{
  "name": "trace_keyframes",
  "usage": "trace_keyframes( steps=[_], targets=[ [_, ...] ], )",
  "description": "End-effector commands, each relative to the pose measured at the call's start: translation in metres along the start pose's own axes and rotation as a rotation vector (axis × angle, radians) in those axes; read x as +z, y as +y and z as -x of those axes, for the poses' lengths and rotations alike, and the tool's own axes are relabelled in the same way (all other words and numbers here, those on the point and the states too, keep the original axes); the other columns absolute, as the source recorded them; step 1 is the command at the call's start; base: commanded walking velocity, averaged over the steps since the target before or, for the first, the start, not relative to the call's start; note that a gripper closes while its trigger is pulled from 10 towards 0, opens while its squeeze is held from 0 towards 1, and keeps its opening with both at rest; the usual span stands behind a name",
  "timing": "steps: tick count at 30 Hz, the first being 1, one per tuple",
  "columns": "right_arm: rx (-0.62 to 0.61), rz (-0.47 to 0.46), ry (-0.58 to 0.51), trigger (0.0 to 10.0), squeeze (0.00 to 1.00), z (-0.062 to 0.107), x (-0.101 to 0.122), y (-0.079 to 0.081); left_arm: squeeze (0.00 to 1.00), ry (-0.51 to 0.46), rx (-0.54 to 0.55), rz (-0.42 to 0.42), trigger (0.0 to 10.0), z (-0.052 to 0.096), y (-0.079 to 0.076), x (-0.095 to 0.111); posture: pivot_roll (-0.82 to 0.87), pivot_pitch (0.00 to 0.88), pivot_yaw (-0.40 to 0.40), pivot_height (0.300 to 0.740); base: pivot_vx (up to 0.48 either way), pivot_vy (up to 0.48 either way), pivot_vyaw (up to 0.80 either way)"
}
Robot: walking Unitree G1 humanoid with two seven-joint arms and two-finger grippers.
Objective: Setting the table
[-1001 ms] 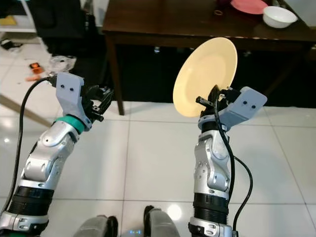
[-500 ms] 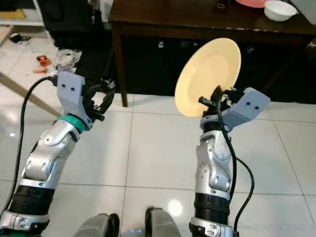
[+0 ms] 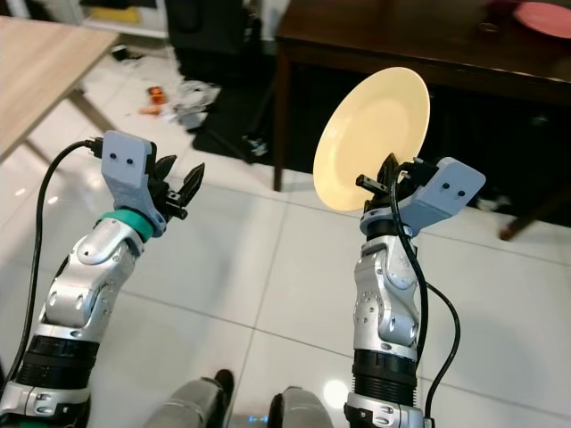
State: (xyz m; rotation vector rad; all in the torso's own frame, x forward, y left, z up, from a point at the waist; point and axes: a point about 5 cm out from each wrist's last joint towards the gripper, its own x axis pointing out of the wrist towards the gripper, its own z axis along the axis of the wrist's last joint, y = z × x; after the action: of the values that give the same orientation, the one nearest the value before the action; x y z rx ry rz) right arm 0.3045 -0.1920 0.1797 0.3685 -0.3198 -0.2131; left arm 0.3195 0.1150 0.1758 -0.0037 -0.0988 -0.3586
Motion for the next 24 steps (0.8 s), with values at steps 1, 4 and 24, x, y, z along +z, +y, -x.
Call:
trace_keyframes(
  steps=[1, 4, 24],
  targets=[
    [0.002, -0.009, 0.0, 10.0, 0.0, 0.001, -0.001, 0.0, 0.0, 0.031, 0.009, -0.001, 10.0, 0.0, 0.001, -0.005, 0.05, 0.023, 0.073, 0.74, 0.0, 0.0, 0.79],
    [0.053, -0.002, -0.012, 10.0, 0.0, 0.002, 0.001, 0.006, 0.0, 0.033, 0.011, -0.004, 10.0, 0.0, 0.001, -0.006, 0.05, 0.024, 0.074, 0.74, 0.0, 0.0, 0.79],
    [0.123, -0.028, -0.027, 10.0, 0.0, 0.005, 0.003, 0.016, 0.0, 0.043, 0.013, -0.013, 10.0, -0.001, 0.002, -0.006, 0.05, 0.022, 0.081, 0.74, 0.0, 0.0, 0.78]
  ],
)
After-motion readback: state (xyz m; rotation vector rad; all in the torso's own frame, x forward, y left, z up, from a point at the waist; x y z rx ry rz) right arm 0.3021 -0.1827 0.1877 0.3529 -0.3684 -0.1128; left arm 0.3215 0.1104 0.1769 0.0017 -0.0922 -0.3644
